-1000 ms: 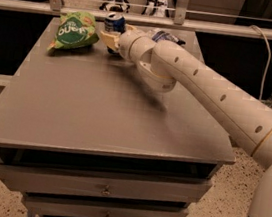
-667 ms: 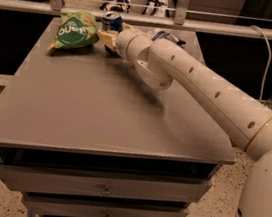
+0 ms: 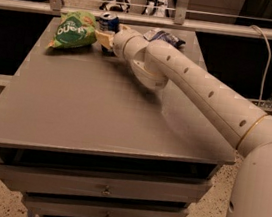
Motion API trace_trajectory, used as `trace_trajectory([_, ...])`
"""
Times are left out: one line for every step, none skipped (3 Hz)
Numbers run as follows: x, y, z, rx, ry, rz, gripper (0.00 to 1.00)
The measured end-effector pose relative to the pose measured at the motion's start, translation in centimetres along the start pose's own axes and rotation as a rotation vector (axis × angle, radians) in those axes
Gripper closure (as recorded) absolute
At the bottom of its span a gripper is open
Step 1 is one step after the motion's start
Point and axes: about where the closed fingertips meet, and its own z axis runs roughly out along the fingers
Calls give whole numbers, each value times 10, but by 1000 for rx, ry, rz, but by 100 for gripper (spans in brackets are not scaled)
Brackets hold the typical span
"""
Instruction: Move pepsi can near green rice chip bag
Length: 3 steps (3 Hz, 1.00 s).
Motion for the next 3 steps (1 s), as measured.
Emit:
trace_trajectory([1,5,2,-14,-14,9,39])
trace_trajectory([1,9,3,-23,-22,10,15])
trace_trajectory([0,11,2,-27,-26,6,0])
